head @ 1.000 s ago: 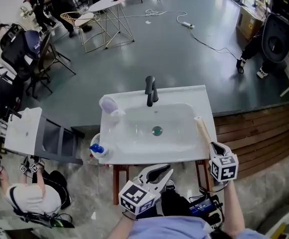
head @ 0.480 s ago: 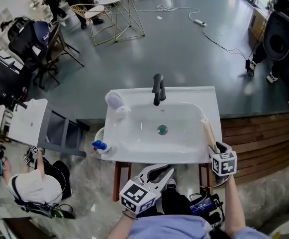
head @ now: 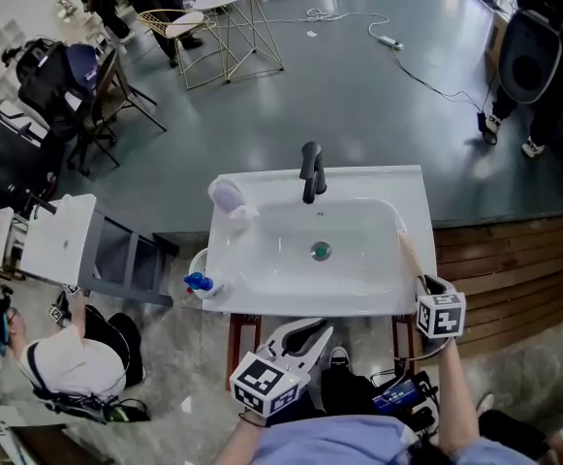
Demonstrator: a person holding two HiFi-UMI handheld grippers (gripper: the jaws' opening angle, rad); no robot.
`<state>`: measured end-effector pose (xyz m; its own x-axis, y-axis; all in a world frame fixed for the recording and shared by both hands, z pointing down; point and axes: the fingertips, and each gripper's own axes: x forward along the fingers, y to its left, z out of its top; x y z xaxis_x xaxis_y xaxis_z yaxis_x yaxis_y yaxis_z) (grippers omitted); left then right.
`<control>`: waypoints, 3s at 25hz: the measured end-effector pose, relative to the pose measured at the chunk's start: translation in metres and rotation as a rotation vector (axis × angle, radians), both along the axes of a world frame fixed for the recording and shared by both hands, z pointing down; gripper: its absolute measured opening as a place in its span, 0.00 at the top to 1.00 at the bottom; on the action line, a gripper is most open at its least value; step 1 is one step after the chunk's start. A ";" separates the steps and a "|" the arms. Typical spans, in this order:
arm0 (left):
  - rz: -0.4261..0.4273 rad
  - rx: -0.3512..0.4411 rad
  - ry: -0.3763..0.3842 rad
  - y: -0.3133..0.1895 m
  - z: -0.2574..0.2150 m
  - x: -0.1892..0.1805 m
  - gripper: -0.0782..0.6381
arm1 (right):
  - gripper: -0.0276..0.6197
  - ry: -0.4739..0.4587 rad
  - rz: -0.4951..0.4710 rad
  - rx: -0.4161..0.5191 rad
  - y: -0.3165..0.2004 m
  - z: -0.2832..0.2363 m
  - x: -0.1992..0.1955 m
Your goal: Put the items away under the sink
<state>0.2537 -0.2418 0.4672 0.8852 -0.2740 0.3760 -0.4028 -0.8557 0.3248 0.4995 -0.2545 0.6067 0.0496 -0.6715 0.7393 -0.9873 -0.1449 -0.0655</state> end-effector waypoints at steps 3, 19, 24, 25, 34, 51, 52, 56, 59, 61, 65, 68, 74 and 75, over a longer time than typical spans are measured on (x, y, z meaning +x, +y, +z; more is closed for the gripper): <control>-0.015 -0.001 -0.003 0.001 0.000 -0.012 0.82 | 0.88 -0.024 0.000 0.007 0.005 -0.004 -0.007; -0.051 0.021 0.023 0.028 -0.006 -0.083 0.82 | 0.88 -0.025 -0.086 0.127 0.032 -0.064 -0.094; -0.043 0.029 0.034 0.044 -0.012 -0.109 0.82 | 0.88 -0.010 -0.103 0.144 0.048 -0.079 -0.129; -0.045 0.030 0.037 0.047 -0.013 -0.115 0.82 | 0.88 -0.009 -0.104 0.147 0.051 -0.082 -0.136; -0.030 0.041 0.055 0.078 -0.021 -0.167 0.82 | 0.88 0.000 -0.110 0.164 0.088 -0.099 -0.197; 0.024 0.030 0.043 0.131 -0.002 -0.244 0.82 | 0.88 -0.002 -0.118 0.121 0.162 -0.089 -0.286; 0.020 0.030 0.039 0.131 -0.001 -0.248 0.82 | 0.88 -0.003 -0.126 0.118 0.163 -0.087 -0.290; 0.005 0.023 0.036 0.133 0.007 -0.260 0.82 | 0.88 0.004 -0.160 0.101 0.167 -0.079 -0.303; 0.000 0.024 0.029 0.134 0.017 -0.261 0.82 | 0.88 0.002 -0.200 0.101 0.166 -0.067 -0.311; -0.004 0.024 0.023 0.136 0.025 -0.258 0.82 | 0.88 0.004 -0.228 0.092 0.166 -0.058 -0.314; -0.015 0.016 0.014 0.146 0.044 -0.251 0.82 | 0.88 0.002 -0.280 0.056 0.170 -0.032 -0.321; -0.024 0.003 0.009 0.157 0.056 -0.243 0.82 | 0.88 -0.005 -0.327 0.036 0.175 -0.016 -0.325; -0.068 0.007 -0.019 0.175 0.080 -0.237 0.82 | 0.88 0.009 -0.404 0.005 0.186 0.018 -0.322; -0.081 0.008 -0.017 0.176 0.083 -0.236 0.82 | 0.88 0.015 -0.417 0.002 0.186 0.023 -0.320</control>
